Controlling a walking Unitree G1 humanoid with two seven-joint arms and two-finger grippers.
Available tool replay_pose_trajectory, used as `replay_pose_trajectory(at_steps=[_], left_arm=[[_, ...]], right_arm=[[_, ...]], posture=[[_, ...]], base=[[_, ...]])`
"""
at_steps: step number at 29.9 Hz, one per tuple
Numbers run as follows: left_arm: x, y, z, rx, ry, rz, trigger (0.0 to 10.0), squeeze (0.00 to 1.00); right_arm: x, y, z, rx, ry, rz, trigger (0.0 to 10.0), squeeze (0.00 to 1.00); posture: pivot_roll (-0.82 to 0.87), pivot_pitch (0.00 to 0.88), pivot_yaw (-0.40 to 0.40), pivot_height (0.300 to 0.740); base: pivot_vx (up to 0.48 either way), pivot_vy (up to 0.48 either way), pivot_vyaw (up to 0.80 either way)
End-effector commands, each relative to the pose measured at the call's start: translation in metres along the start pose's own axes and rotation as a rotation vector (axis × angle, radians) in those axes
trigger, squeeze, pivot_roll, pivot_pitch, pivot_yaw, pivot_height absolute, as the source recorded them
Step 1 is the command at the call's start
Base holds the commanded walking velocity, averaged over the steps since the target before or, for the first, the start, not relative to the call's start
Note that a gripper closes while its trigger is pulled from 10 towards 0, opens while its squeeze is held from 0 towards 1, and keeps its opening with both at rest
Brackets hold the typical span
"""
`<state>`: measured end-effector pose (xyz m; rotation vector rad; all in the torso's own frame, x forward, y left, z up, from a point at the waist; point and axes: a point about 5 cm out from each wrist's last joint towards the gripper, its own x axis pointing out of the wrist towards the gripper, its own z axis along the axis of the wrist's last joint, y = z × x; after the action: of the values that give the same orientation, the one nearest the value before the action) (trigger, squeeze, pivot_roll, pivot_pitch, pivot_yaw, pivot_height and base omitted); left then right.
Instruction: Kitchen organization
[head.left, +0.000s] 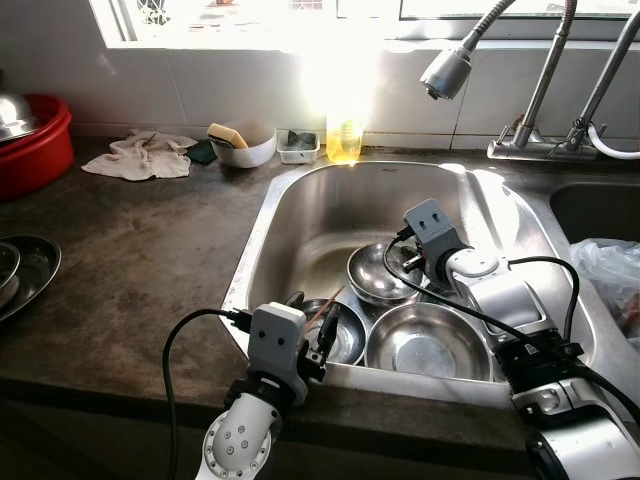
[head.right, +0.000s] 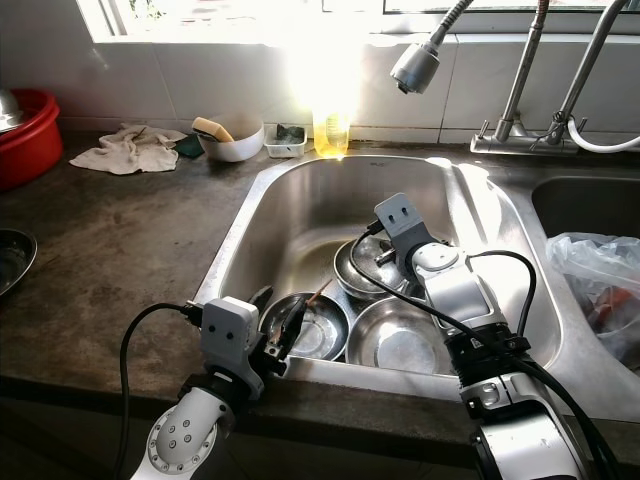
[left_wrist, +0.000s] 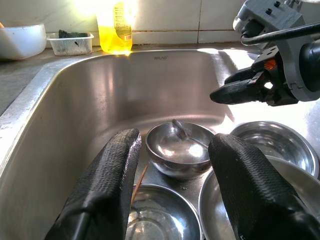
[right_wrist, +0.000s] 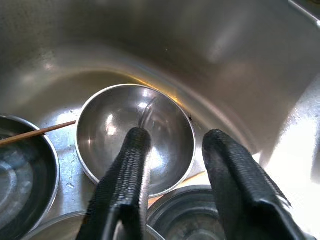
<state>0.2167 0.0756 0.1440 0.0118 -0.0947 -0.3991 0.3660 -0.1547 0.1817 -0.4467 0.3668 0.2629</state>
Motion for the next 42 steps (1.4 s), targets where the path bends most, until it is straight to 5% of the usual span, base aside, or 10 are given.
replay_pose_trajectory(at_steps=[1,4,5,16,25,42], left_arm=[[-0.002,0.001,-0.001,0.002,0.008,0.007,10.0,0.00],[-0.002,0.003,-0.001,0.003,0.011,0.027,10.0,0.00],[-0.002,0.005,-0.001,0.006,0.016,0.038,10.0,0.00],[-0.001,0.009,-0.002,0.009,0.020,0.034,10.0,0.00],[-0.002,0.016,0.001,0.016,0.005,0.053,10.0,0.00],[-0.005,0.015,0.000,0.006,0.014,0.048,10.0,0.00]], right_arm=[[-0.003,-0.003,0.005,0.006,-0.033,-0.015,10.0,1.00],[-0.009,-0.005,0.011,0.066,-0.107,-0.051,10.0,1.00],[-0.016,-0.007,0.018,0.085,-0.186,-0.090,10.0,0.00],[-0.069,-0.009,0.023,0.226,-0.458,-0.263,10.0,0.00],[-0.116,0.029,-0.004,0.333,-0.573,-0.262,10.0,0.00],[-0.121,0.044,-0.018,0.382,-0.528,-0.268,10.0,0.00]], posture=[[0.09,0.077,-0.002,0.740],[0.09,0.079,-0.004,0.740],[0.09,0.079,-0.004,0.740],[0.07,0.082,0.012,0.740],[0.07,0.075,0.019,0.740],[0.07,0.063,0.023,0.740]], base=[[0.000,0.000,0.00],[0.000,0.000,0.00],[0.000,0.000,0.00],[0.000,0.000,0.00],[0.000,0.000,0.00],[0.000,0.000,0.00]])
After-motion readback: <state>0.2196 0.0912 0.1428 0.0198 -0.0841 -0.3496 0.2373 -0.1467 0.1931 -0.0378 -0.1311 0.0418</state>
